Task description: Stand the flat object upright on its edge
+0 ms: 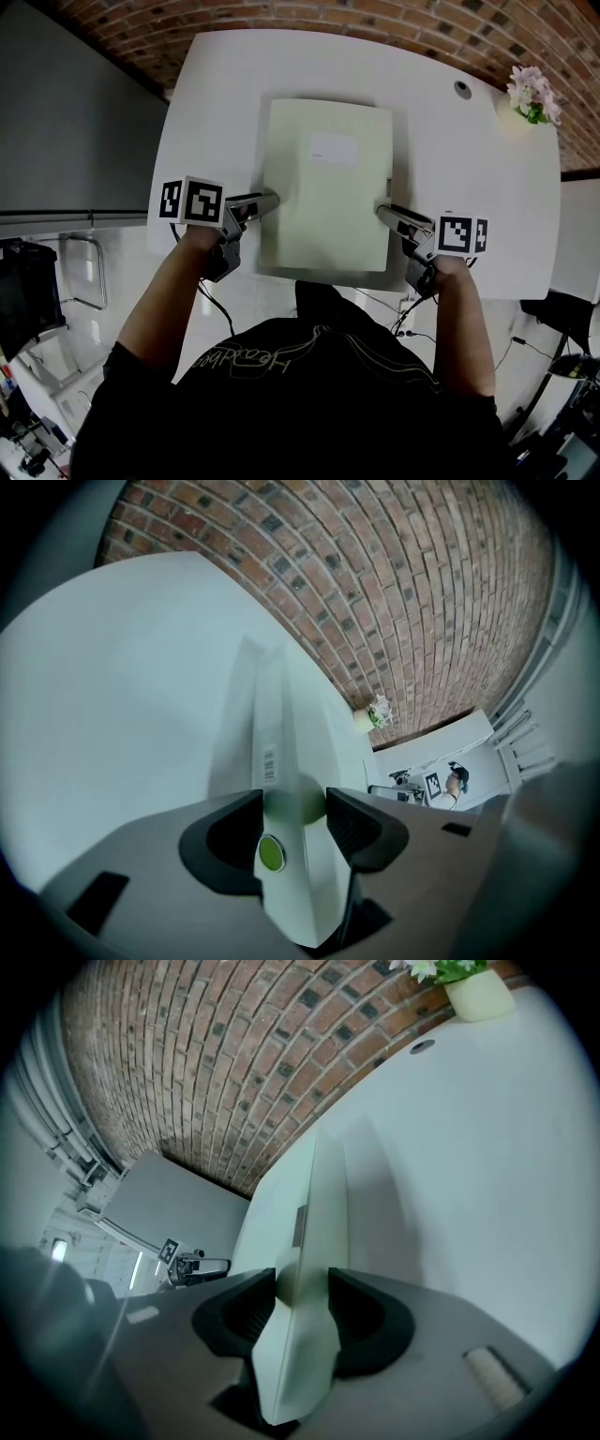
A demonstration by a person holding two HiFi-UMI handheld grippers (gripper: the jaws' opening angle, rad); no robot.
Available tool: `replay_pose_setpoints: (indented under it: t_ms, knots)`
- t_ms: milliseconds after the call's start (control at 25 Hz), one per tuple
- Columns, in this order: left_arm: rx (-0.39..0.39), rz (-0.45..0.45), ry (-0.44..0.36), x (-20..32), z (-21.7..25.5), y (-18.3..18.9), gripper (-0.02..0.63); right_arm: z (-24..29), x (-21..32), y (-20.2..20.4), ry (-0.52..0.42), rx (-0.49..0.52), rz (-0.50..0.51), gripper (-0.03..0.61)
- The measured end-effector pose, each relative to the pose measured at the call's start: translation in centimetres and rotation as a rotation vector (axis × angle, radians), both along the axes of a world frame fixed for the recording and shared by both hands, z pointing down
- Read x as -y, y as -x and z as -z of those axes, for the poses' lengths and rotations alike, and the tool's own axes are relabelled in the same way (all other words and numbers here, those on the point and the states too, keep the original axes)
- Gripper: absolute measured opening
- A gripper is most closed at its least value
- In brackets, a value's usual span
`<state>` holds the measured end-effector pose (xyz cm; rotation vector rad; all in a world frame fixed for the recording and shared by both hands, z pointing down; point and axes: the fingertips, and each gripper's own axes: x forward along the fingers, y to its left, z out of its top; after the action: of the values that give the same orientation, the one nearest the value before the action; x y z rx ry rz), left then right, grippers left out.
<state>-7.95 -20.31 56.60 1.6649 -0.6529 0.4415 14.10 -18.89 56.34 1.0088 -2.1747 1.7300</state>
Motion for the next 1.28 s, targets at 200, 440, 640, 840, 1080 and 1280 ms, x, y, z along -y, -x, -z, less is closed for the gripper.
replay_pose_setpoints:
  t_ms: [200,440,640,840,1080,1280]
  knots:
    - [0.045,-0.004,-0.003,-0.05,-0.21,-0.06,0.204,-0.03,-0.17,-0.05,-0.005,-0.002,-0.011,0.178]
    - [0.073,-0.002,-0.005,-0.09,-0.24,0.05,0.199,-0.1,-0.14,0.05,-0.008,-0.016,-0.002,0.169]
    - [0.078,-0.013,0.01,-0.06,-0.28,0.06,0.198,-0.13,-0.15,0.06,0.0,-0.027,0.017,0.164]
    - [0.093,-0.031,0.022,-0.18,-0.23,0.02,0.193,-0.13,-0.23,0.15,0.012,-0.045,0.043,0.158]
    - [0.108,-0.041,0.023,-0.15,0.01,-0.05,0.19,0.01,-0.26,0.2,0.022,-0.055,0.046,0.155]
    - [0.118,-0.041,0.024,-0.24,0.03,-0.09,0.19,0.02,-0.26,0.2,0.014,-0.074,0.045,0.153]
